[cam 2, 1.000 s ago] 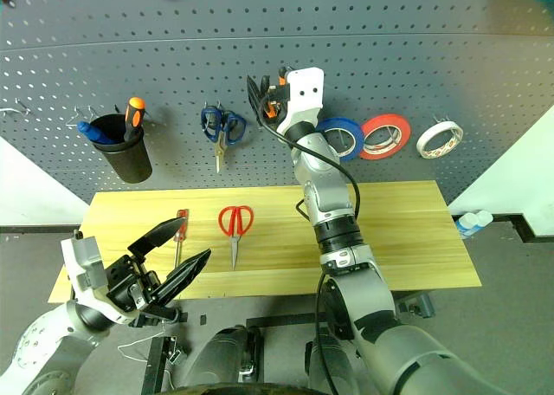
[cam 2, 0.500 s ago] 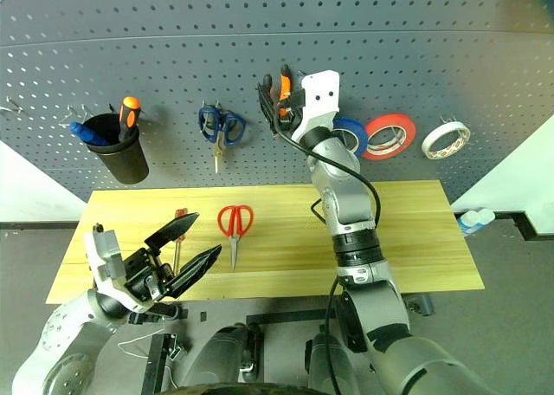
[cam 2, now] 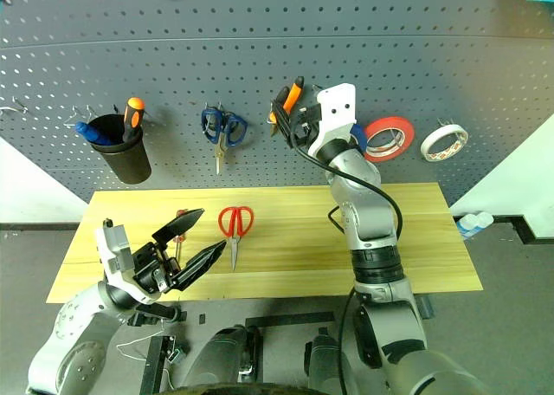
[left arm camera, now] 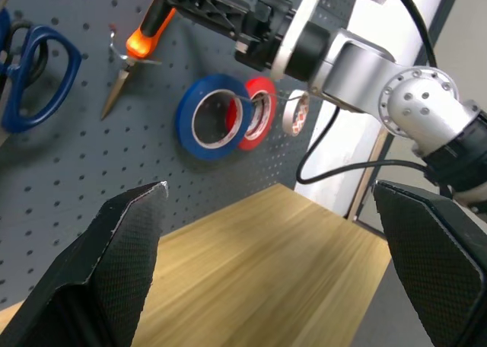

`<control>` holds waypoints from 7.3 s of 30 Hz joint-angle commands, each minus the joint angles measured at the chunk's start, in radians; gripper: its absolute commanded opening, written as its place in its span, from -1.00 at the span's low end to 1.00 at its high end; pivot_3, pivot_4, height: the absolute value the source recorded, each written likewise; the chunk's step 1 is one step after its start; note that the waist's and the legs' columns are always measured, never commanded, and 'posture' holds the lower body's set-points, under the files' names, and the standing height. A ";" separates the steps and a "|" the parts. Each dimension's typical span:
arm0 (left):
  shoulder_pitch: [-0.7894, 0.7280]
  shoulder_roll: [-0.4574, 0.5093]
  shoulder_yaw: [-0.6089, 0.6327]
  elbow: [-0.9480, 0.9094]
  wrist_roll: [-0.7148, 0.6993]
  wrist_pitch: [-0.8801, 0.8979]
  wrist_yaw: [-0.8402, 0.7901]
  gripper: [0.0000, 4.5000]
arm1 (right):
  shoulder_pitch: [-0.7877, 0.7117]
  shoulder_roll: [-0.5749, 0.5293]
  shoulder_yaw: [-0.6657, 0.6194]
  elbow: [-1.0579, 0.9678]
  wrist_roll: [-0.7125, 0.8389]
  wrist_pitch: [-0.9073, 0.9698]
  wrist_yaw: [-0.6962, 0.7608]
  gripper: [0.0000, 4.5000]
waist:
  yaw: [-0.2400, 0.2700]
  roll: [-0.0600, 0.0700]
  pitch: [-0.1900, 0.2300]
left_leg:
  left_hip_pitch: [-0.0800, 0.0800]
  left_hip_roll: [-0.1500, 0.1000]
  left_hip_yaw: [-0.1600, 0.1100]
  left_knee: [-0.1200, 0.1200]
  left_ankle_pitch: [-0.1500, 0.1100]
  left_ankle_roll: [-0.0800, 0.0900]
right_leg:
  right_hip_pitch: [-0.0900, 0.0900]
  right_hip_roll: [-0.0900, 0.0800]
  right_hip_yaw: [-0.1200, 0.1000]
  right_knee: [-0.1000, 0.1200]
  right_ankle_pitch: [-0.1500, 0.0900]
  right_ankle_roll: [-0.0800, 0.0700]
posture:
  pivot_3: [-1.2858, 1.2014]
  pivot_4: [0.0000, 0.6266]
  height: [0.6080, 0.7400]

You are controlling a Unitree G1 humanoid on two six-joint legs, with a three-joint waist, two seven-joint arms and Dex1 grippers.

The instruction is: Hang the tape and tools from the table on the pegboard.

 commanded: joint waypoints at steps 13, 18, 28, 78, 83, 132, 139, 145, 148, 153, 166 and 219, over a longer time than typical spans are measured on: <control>-0.058 -0.021 -0.017 0.057 0.021 -0.047 -0.038 1.00 | 0.097 -0.097 -0.040 -0.200 0.053 0.091 0.049 0.99 | 0.001 -0.002 -0.042 | 0.004 0.000 -0.001 0.001 0.004 0.005 | 0.002 0.001 0.000 0.006 0.000 0.000 | 0.13 -0.98 1.00; -0.073 -0.020 -0.008 0.089 0.025 -0.064 -0.053 1.00 | 0.163 -0.188 -0.070 -0.357 0.169 0.218 0.142 0.99 | 0.002 -0.002 -0.060 | 0.006 0.000 -0.001 0.001 0.004 0.005 | 0.005 0.001 0.000 0.006 0.000 0.000 | 0.12 -1.00 1.00; -0.069 0.005 0.017 0.130 0.019 0.008 -0.007 1.00 | 0.286 -0.373 -0.167 -0.615 0.464 0.470 0.264 0.99 | 0.001 -0.002 -0.072 | 0.019 0.000 -0.001 0.001 0.003 0.007 | 0.018 0.000 0.000 0.005 0.000 0.000 | 0.11 -1.00 1.00; -0.404 -0.466 -0.070 0.556 0.550 0.592 0.952 1.00 | 0.494 -0.552 -0.139 -0.743 0.640 0.567 0.256 0.99 | -0.002 -0.008 -0.050 | 0.011 0.001 -0.004 0.013 -0.002 0.014 | 0.018 -0.003 0.000 0.002 0.001 0.002 | 0.03 -0.59 1.00; -0.449 -0.479 -0.040 0.630 0.544 0.572 0.970 1.00 | 0.504 -0.558 -0.142 -0.756 0.664 0.577 0.245 0.99 | -0.001 -0.009 -0.038 | 0.007 0.001 -0.004 0.014 -0.003 0.015 | 0.015 -0.004 -0.001 0.002 0.002 0.002 | 0.02 -0.55 1.00; -0.631 -0.550 -0.054 0.942 0.587 0.553 1.094 1.00 | 0.526 -0.555 -0.107 -0.805 0.733 0.576 0.124 0.99 | -0.028 -0.011 -0.008 | 0.000 0.000 -0.004 0.015 -0.003 0.016 | 0.009 -0.004 -0.003 0.001 0.002 0.004 | 0.01 -0.47 1.00; -0.634 -0.540 -0.042 0.955 0.609 0.579 1.120 1.00 | 0.527 -0.554 -0.103 -0.806 0.734 0.574 0.119 0.99 | -0.028 -0.011 -0.008 | 0.000 0.000 -0.004 0.015 -0.003 0.016 | 0.009 -0.004 -0.003 0.001 0.002 0.004 | 0.01 -0.48 1.00; -0.648 -0.528 -0.025 0.990 0.617 0.589 1.129 1.00 | 0.530 -0.555 -0.104 -0.810 0.735 0.576 0.111 0.99 | -0.028 -0.011 -0.008 | 0.000 0.000 -0.005 0.015 -0.003 0.016 | 0.010 -0.004 -0.003 0.001 0.002 0.004 | 0.01 -0.48 1.00; -0.657 -0.523 -0.014 1.003 0.618 0.596 1.132 1.00 | 0.538 -0.556 -0.107 -0.815 0.738 0.576 0.107 0.99 | -0.028 -0.011 -0.008 | 0.001 0.000 -0.005 0.015 -0.003 0.016 | 0.011 -0.004 -0.003 0.001 0.002 0.004 | 0.01 -0.47 1.00; -0.664 -0.520 0.002 1.018 0.616 0.597 1.137 1.00 | 0.548 -0.561 -0.112 -0.823 0.747 0.577 0.099 0.99 | -0.029 -0.011 -0.008 | 0.001 0.000 -0.005 0.015 -0.003 0.016 | 0.011 -0.004 -0.003 0.001 0.002 0.004 | 0.00 -0.46 1.00; -0.651 -0.506 0.031 1.025 0.612 0.612 1.141 1.00 | 0.547 -0.569 -0.114 -0.817 0.756 0.578 0.093 0.99 | -0.036 -0.011 -0.008 | 0.001 0.000 -0.005 0.014 -0.003 0.016 | 0.011 -0.005 -0.003 0.000 0.002 0.004 | 0.00 -0.43 1.00; -0.454 -0.374 -0.292 0.668 0.801 0.358 0.917 -0.51 | 0.607 -0.724 -0.255 -0.749 0.734 0.513 0.312 1.00 | -0.047 -0.010 0.005 | -0.002 -0.001 -0.004 0.000 -0.004 0.017 | 0.008 -0.007 -0.003 -0.017 0.003 0.004 | 0.01 -0.53 1.00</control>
